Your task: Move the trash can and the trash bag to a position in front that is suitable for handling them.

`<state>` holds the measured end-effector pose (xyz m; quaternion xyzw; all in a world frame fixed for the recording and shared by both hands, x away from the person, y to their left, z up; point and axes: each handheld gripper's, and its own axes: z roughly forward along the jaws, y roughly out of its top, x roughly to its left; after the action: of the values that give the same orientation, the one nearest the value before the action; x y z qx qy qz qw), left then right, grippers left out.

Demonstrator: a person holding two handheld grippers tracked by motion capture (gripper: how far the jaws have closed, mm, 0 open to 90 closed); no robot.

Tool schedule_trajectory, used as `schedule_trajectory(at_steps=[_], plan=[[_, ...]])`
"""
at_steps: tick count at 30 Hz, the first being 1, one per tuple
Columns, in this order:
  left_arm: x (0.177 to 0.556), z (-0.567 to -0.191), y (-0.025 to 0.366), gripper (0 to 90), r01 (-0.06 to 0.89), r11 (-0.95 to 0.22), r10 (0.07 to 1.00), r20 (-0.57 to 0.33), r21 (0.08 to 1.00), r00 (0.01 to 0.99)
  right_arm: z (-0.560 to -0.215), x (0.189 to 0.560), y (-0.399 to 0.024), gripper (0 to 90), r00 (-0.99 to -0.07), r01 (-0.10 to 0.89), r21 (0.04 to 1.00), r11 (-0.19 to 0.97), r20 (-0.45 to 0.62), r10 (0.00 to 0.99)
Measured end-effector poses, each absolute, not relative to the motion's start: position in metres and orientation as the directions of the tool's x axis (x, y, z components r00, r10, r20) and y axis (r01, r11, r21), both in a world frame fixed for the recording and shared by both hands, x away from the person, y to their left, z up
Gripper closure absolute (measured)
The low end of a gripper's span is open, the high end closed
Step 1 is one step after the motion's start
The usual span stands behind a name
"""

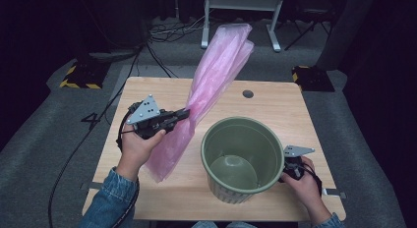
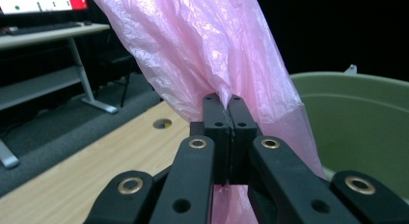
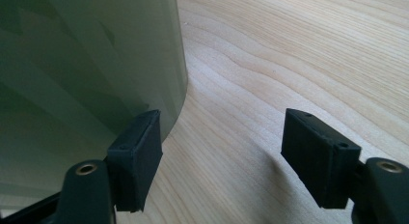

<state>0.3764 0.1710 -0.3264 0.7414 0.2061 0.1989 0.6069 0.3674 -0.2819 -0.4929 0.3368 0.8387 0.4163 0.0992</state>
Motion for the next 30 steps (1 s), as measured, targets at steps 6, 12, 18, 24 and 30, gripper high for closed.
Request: schedule_trajectory(at_steps=[6,12,18,24,30], plan=[[0.372,-0.31,0.167,89.5,0.03,-0.176,0.535,0.07,0.984,0.842,-0.503,0.366,-0.27,30.6,-0.763,0.483,0.763,0.429,0.126,0.634],[0.374,-0.298,0.155,89.5,0.02,-0.188,0.515,0.081,0.982,0.854,-0.503,0.365,-0.266,30.5,-0.765,0.485,0.766,0.422,0.138,0.63],[0.375,-0.282,0.141,89.5,-0.001,-0.165,0.488,0.083,0.986,0.869,-0.503,0.356,-0.264,30.2,-0.753,0.451,0.757,0.472,0.039,0.657],[0.378,-0.268,0.129,89.5,-0.019,-0.172,0.468,0.098,0.985,0.878,-0.504,0.352,-0.27,30.0,-0.735,0.448,0.752,0.483,0.002,0.678],[0.384,-0.252,0.112,89.5,-0.041,-0.16,0.429,0.107,0.986,0.897,-0.504,0.347,-0.279,30.0,-0.714,0.461,0.753,0.469,0.001,0.7]])
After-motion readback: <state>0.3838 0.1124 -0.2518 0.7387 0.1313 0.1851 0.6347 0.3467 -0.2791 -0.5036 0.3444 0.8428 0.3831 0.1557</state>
